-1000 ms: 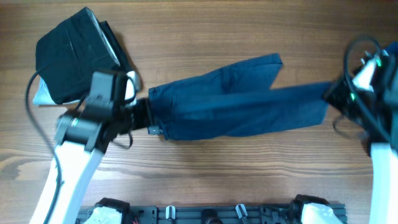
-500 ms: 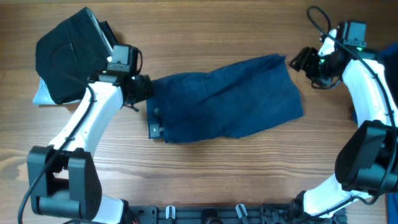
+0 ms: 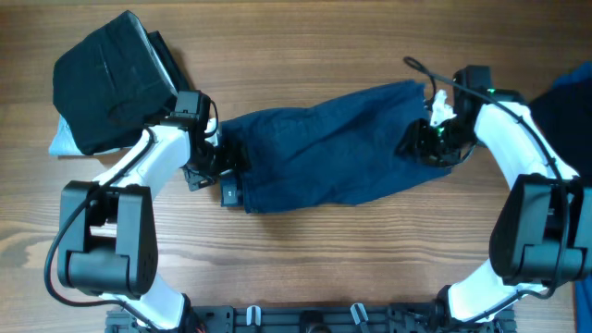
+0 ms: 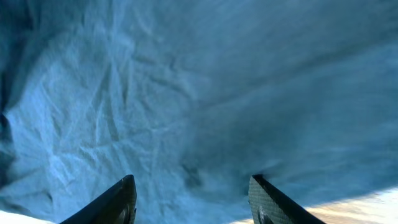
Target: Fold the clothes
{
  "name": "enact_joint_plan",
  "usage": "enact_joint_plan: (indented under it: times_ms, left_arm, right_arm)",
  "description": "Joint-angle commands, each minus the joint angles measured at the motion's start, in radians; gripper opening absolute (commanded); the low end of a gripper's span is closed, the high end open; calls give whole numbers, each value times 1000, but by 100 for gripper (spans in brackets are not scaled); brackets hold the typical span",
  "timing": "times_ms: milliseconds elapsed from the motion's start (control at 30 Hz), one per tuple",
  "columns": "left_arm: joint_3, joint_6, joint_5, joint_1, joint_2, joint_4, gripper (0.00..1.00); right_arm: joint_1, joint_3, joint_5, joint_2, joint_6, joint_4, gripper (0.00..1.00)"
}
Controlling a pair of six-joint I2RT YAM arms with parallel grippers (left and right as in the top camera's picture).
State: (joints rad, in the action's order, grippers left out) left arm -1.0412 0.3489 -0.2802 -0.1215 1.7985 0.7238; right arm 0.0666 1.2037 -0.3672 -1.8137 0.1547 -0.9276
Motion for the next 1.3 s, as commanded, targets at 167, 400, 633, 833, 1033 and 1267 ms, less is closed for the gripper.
enact_joint_plan:
  times_ms: [167,400,633,833,1033,1267]
  left_arm:
    - [13,-190,-193,-64,158,-101,63]
    - [-2,-210,-213,-80,144,-70,8]
    - [-477,-210,154,-1,-8,603,4]
    - [-826,-211,230,-97,-20,769,4]
    - [-821,-157,275,-307,74,738,8]
    - [-821,42,201,-514,261,518,9]
  right_arm:
    - [-87,-115,-33,13,37,103,50]
    - [-85,-115,-34,14,65,85,36]
    - [-33,-76,-29,182,58,-1,34]
    - [-34,-76,-22,299,59,-15,36]
    - [-33,-78,-22,299,58,-16,36]
    - [-33,-78,-22,299,58,-16,36]
